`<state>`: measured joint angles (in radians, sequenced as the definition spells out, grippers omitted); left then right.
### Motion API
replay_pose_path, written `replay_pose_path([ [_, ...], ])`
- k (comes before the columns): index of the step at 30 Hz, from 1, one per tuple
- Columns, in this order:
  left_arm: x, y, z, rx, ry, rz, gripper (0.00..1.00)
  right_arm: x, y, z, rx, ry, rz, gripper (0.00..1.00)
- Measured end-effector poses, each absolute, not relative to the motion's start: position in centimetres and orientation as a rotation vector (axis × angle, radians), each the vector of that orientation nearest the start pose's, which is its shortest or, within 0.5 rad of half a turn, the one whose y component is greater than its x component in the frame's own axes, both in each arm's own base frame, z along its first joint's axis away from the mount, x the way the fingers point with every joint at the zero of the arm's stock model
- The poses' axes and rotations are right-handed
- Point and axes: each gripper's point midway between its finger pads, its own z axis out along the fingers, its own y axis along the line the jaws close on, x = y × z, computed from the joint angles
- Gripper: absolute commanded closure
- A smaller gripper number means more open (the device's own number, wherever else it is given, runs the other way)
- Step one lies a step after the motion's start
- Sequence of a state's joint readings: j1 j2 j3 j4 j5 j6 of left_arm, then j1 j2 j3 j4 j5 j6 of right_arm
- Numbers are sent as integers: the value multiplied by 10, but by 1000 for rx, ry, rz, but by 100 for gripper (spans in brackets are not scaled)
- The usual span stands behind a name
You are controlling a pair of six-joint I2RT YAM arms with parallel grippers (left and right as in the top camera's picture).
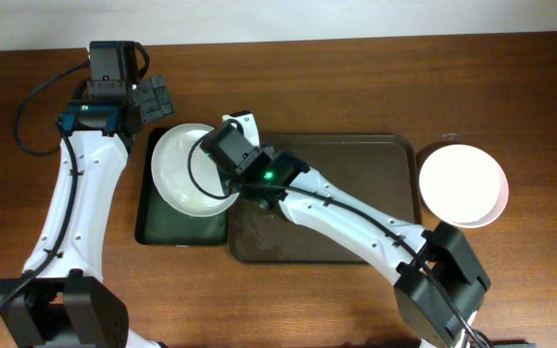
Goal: Clean dirty plates on tray and stack at the side
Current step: 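Lift the white plate with the right gripper off the brown tray, then carry the plate rightward with the right gripper to the plate stack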
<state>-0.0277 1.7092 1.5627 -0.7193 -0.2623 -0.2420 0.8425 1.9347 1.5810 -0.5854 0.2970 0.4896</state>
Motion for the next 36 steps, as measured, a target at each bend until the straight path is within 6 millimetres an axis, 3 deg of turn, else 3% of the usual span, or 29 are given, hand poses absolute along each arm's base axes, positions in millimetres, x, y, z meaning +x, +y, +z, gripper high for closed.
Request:
replay_pose_path([
  [4,464,32,216,-373,2378,195,1,371,352,153,-388,2316,59,96],
  [9,464,32,216,-373,2377,195,1,345,366,178,-512,2109,-210,96],
  [12,464,32,216,-373,2377,195,1,335,364,197,-488,1996,-343,96],
  [18,464,32,216,-373,2377,195,1,339,363,223,-461,1872,-444,96],
  [23,464,32,216,-373,2378,195,1,341,364,228,-459,1854,-455,96],
  [26,464,32,216,-373,2377,195,1,340,363,227,-466,1857,-461,96],
  [29,464,32,216,-373,2378,195,1,334,364,206,-542,1944,-416,96],
  [32,464,32,216,-373,2377,196,0,335,365,172,-530,2144,-213,96],
  [36,464,32,216,-373,2378,195,1,364,351,142,-429,2407,140,96],
])
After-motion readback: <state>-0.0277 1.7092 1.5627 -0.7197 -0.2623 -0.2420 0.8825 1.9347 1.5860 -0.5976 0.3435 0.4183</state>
